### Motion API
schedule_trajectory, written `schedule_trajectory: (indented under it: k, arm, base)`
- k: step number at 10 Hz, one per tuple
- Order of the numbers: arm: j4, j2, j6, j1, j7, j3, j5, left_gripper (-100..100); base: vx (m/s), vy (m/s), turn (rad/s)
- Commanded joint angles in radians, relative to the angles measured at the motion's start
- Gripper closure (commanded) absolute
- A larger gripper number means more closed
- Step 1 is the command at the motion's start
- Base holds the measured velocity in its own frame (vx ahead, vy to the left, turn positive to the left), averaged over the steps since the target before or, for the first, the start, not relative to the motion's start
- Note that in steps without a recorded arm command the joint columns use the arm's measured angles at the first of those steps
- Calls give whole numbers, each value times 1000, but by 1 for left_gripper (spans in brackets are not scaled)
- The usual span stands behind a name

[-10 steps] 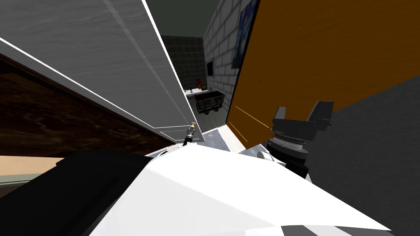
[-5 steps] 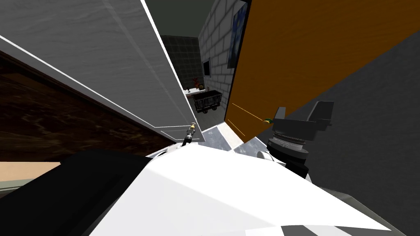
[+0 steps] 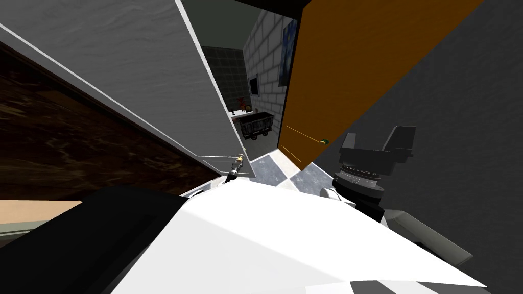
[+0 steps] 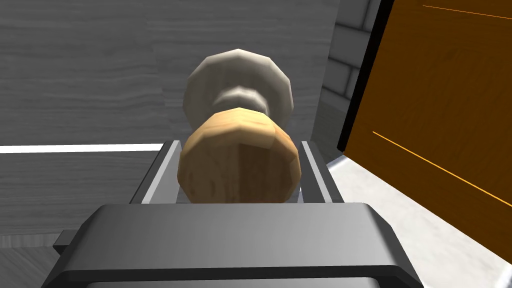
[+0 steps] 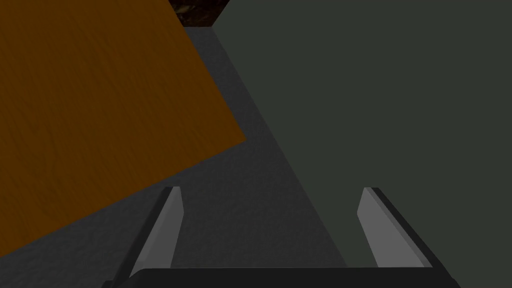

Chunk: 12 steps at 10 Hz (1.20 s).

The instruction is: Pull the door open

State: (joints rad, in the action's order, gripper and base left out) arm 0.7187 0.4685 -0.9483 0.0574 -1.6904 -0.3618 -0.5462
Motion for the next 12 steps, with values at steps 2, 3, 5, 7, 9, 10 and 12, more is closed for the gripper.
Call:
schedule_trajectory:
  k: [2,3,5,7,9,10,12]
  arm:
    - [-1,18,-27,18,-24,-25,10,100]
    - [-2,23,-34,21,-30,-30,12,100]
    - [-3,45,-66,36,-56,-54,21,100]
    - [-5,66,-98,51,-81,-77,30,100]
    - [-7,85,-126,64,-103,-97,38,100]
    - [-20,75,-118,51,-98,-95,38,100]
    - [-35,88,-156,65,-120,-114,48,100]
  base:
    - [-134,36,-62]
    - [-217,79,-133]
    - [-188,57,-121]
    - [-207,41,-101]
    - [-202,63,-97]
    - [-92,15,-21]
    - [-154,58,-128]
